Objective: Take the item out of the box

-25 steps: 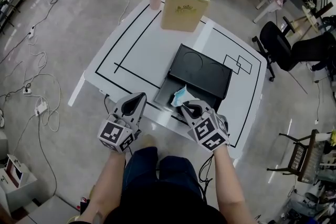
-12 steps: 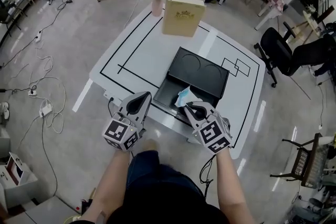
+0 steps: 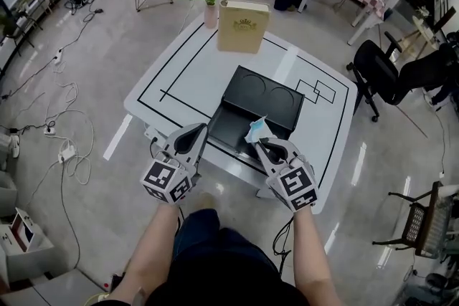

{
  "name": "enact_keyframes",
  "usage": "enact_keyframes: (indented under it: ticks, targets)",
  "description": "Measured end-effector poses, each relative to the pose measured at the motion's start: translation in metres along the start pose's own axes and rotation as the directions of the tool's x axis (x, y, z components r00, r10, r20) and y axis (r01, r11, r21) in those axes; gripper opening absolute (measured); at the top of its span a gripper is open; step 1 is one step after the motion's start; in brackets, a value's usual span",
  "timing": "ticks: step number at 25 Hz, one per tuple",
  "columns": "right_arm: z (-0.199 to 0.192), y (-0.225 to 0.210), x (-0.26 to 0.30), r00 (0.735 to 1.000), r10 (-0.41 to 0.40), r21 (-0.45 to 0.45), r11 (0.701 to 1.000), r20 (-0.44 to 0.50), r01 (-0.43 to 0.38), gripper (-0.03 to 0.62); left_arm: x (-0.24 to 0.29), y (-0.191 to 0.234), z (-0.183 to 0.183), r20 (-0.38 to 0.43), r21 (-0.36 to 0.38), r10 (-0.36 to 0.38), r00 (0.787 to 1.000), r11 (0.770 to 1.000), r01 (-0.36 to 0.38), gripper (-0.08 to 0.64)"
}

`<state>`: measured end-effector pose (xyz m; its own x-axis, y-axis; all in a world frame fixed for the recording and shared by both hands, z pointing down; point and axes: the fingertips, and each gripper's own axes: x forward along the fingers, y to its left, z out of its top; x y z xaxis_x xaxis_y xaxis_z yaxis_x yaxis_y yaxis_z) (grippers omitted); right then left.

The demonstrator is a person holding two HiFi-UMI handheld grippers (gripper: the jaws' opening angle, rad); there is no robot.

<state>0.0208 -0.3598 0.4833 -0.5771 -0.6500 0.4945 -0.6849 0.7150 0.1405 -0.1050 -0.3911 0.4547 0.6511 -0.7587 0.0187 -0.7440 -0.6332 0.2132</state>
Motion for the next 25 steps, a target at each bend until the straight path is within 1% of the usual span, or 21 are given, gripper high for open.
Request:
enact_keyframes:
  ticks: [10,15,25]
  targets:
    - [0.006,-0.004,-0.05,0.99,-0.055,0.113,0.993,0.127,0.04,0.012,-0.011,-0.035,0.007,0.012,-0.013,-0.001,1.0,1.0,0.001,0.012]
    - [0.011,0.005,-0.072,0.984,-0.061,0.131,0.991,0.17,0.039,0.012,-0.021,-0.053,0.013,0.021,-0.003,-0.012,1.0,1.0,0.012,0.012]
    - [0.016,0.024,-0.111,0.969,-0.08,0.132,0.99,0.233,0.05,0.012,-0.044,-0.086,0.017,0.02,0.006,-0.022,1.0,1.0,0.022,0.012]
